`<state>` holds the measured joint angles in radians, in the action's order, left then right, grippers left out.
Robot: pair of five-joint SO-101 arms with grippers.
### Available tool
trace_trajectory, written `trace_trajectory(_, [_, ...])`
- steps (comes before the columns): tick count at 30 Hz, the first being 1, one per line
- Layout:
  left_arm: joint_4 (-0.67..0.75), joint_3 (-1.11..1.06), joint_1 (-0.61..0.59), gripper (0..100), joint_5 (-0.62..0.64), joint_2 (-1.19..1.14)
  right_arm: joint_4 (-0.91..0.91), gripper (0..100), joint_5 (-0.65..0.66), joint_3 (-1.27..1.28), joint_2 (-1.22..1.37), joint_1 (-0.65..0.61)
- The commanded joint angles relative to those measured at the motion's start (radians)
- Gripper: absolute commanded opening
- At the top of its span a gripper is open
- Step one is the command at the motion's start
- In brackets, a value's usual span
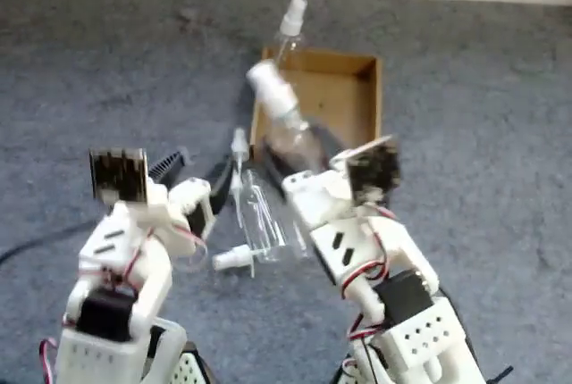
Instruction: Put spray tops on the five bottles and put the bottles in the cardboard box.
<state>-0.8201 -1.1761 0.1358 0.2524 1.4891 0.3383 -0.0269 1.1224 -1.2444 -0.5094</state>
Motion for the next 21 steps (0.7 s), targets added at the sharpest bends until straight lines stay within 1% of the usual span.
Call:
trace_trajectory(1, [0.0,0.007,-0.025,18,-0.034,0.015,-0.056,0.4,-0.011,-0.105,0.114,0.053])
trace_trajectory(4, [0.006,0.007,-0.039,18,-0.086,0.013,-0.056,0.4,-0.015,-0.16,0.223,0.038])
trace_trajectory(7, [0.026,0.005,-0.114,17,-0.081,0.004,-0.053,0.4,-0.008,-0.183,0.246,-0.05])
trace_trajectory(8, [0.06,-0.002,-0.145,17,-0.081,0.004,-0.028,0.4,-0.005,-0.185,0.245,-0.093])
trace_trajectory(10, [0.13,-0.031,-0.208,17,-0.078,0.004,0.084,0.4,0.048,-0.185,0.245,-0.173])
trace_trajectory(12, [0.183,-0.051,-0.242,17,-0.043,0.004,0.156,0.4,0.083,-0.185,0.245,-0.245])
trace_trajectory(16, [0.199,-0.05,-0.237,17,-0.029,0.004,0.183,0.4,0.089,-0.143,0.245,-0.325])
trace_trajectory(21, [0.195,-0.05,-0.209,17,-0.029,0.012,0.18,0.4,0.091,-0.093,0.245,-0.337])
